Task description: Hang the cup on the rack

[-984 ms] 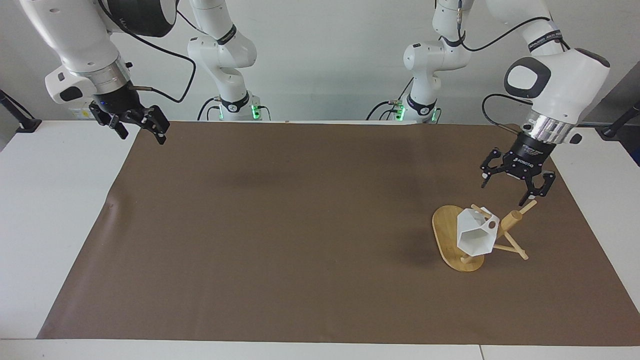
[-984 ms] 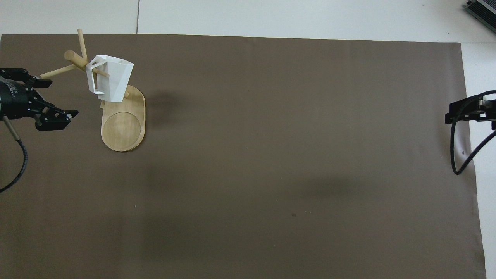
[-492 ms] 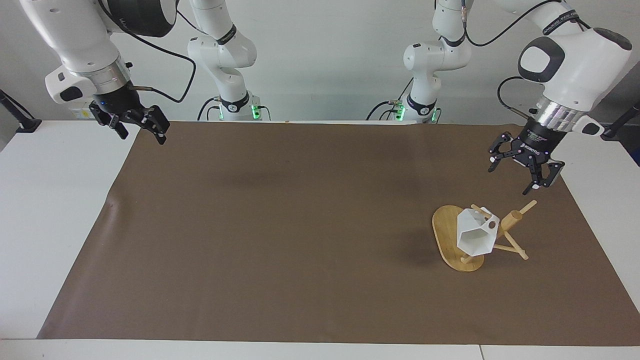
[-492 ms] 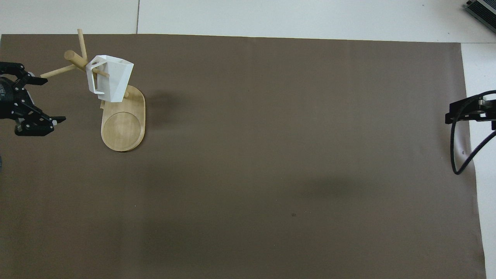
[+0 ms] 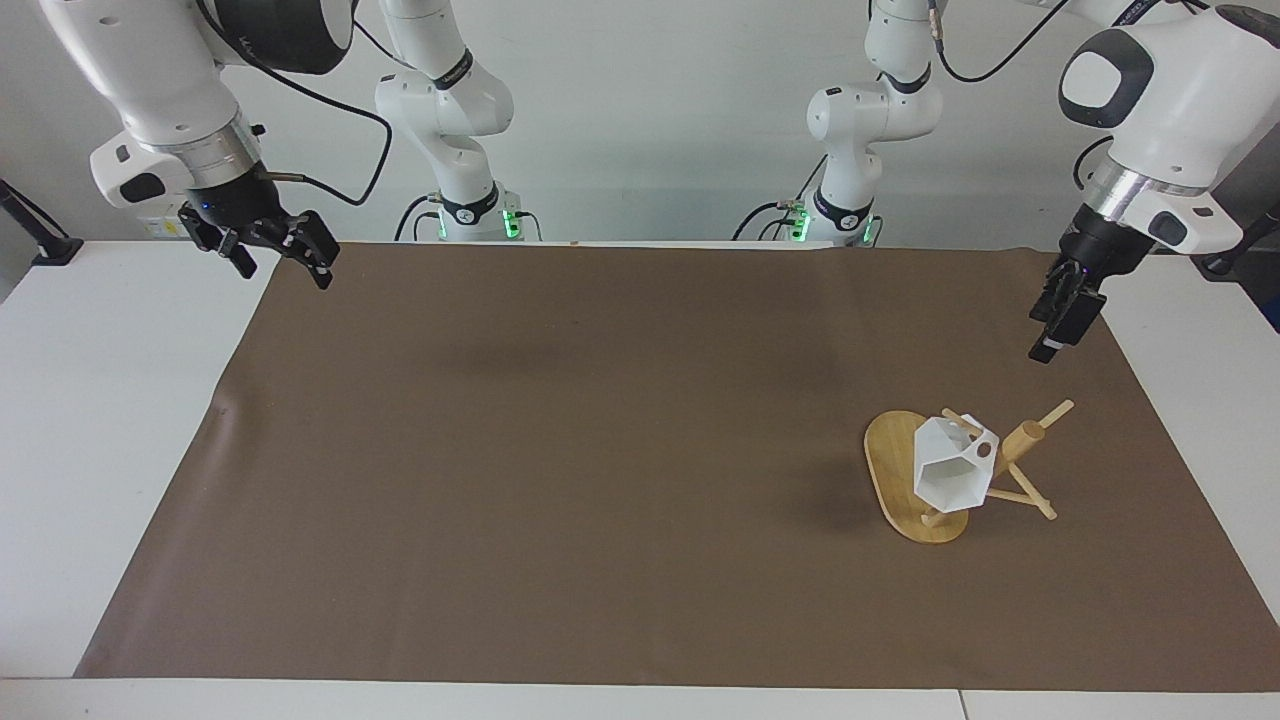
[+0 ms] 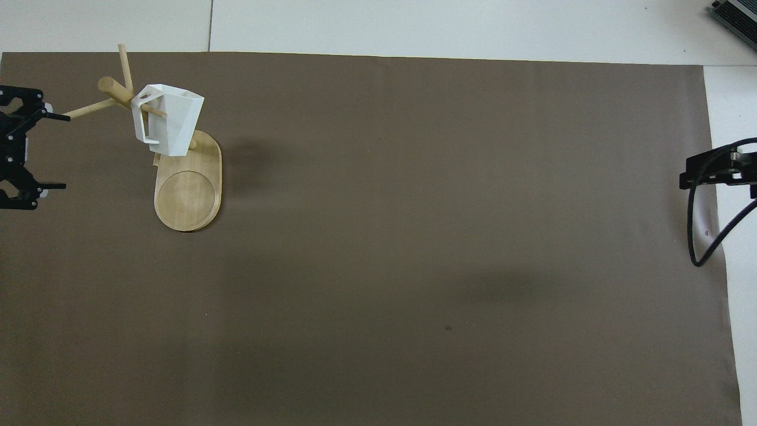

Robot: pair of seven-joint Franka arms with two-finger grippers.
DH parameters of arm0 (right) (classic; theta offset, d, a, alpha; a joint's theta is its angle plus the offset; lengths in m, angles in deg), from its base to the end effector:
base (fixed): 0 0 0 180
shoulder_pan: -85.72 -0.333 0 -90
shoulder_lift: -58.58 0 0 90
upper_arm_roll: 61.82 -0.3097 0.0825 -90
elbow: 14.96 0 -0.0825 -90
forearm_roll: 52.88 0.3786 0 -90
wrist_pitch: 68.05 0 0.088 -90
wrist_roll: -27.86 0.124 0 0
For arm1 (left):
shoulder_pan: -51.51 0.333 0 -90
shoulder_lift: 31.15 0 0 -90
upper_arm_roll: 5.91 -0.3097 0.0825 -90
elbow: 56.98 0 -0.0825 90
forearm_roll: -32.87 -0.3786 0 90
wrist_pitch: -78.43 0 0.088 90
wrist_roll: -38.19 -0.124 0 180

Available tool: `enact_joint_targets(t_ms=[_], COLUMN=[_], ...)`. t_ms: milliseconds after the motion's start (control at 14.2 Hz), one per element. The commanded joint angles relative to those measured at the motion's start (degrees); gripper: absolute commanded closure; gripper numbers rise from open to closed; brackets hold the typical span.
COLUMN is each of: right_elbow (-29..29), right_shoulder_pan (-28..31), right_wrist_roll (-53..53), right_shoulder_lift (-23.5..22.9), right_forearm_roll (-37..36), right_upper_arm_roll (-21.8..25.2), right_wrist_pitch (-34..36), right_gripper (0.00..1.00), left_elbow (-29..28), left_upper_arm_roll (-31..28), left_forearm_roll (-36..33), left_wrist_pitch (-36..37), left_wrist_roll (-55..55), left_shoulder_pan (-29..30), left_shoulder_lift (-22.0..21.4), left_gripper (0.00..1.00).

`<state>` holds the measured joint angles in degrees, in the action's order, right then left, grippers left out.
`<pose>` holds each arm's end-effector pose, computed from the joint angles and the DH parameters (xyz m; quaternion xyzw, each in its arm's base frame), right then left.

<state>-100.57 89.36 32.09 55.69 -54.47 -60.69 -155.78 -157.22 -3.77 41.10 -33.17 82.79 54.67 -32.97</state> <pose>0.5584 -0.0499 0.6054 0.9968 -0.0789 -0.0068 0.0143 0.5734 -0.0019 0.5715 0.9062 0.4012 0.0808 0.1063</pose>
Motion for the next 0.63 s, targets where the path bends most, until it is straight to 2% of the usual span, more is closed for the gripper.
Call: enact_joint_targets(t_ms=[0, 211, 422, 562], right_elbow=[-1.2, -1.2, -1.2, -1.2], right_shoulder_pan=[-0.2, -0.2, -0.2, -0.2], right_wrist_roll=[-0.8, -0.8, -0.8, -0.8], right_shoulder_lift=[0.9, 0.9, 0.9, 0.9], right_forearm_roll=[0.3, 0.4, 0.4, 0.4], right_upper_arm_roll=[0.5, 0.5, 0.5, 0.5], right_wrist_pitch=[-0.5, -0.5, -0.5, -0.5], right_gripper=[0.0, 0.0, 0.0, 0.0], left_elbow=[0.7, 0.9, 1.0, 1.1], left_upper_arm_roll=[-0.3, -0.2, 0.8, 1.2], left_forearm_roll=[-1.3, -1.4, -8.3, -10.2], left_wrist_pitch=[0.9, 2.5, 5.6, 8.1], left_wrist_roll=[-14.9, -25.1, -29.8, -34.4], left_shoulder_pan=[-0.4, -0.7, -1.1, -1.3], left_shoulder_lift=[0.1, 0.1, -0.9, -1.6], left_gripper=[0.0, 0.0, 0.0, 0.0])
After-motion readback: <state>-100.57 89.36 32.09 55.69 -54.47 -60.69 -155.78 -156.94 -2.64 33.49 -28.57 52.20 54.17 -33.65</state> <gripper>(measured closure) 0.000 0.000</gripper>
